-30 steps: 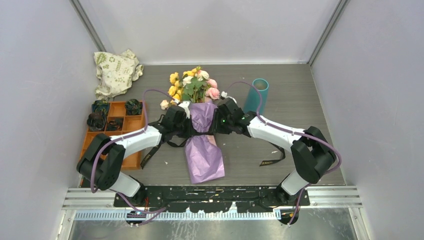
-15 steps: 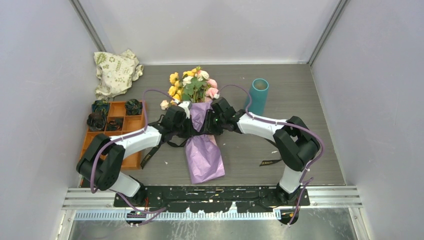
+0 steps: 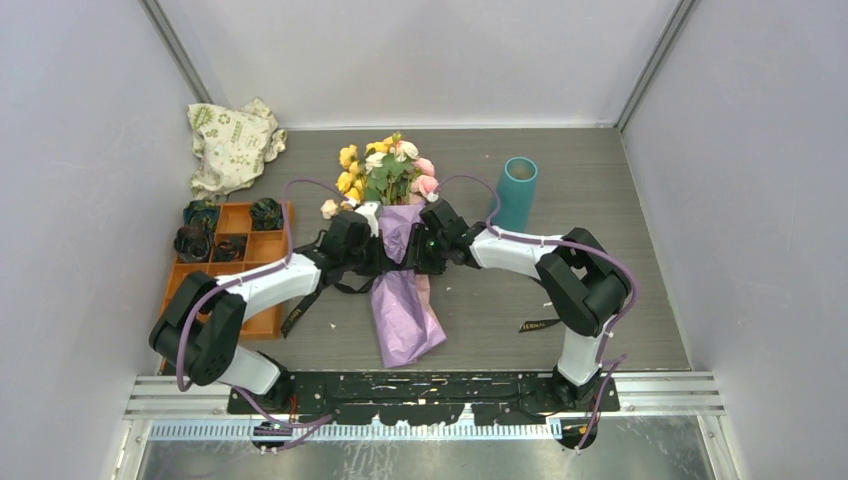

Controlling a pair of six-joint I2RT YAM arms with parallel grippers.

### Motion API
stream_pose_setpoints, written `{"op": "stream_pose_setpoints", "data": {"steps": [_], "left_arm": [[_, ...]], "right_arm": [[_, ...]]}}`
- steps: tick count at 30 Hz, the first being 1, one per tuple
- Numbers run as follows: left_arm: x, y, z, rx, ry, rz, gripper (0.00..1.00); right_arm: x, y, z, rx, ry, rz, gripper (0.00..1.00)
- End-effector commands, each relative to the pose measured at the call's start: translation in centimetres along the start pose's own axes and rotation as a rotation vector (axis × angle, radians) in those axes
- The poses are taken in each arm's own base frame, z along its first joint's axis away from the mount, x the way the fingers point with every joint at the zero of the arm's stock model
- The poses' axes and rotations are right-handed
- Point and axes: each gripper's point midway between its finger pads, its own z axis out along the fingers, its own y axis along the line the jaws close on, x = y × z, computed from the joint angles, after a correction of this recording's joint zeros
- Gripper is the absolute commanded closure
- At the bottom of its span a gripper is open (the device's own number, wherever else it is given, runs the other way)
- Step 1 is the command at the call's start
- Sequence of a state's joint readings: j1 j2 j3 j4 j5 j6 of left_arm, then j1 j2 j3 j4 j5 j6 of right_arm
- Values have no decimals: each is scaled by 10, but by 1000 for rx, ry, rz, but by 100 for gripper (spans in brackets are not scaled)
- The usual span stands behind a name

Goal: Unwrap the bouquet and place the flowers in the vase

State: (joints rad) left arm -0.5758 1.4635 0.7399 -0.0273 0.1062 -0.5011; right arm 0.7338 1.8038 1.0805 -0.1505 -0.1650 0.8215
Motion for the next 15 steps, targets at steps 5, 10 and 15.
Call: {"op": "stream_pose_setpoints", "data": {"steps": [5, 10, 15], "left_arm": [[-16, -13, -14, 55, -69, -2, 100], [-7, -8, -14, 46, -54, -5, 100], [2, -5, -12, 41, -37, -11, 100]], "right_arm": [[-12, -6, 6, 23, -56, 38, 49], [-23, -5, 2, 17, -92, 62, 49], [-32, -10, -5, 29, -132, 86, 49]]}}
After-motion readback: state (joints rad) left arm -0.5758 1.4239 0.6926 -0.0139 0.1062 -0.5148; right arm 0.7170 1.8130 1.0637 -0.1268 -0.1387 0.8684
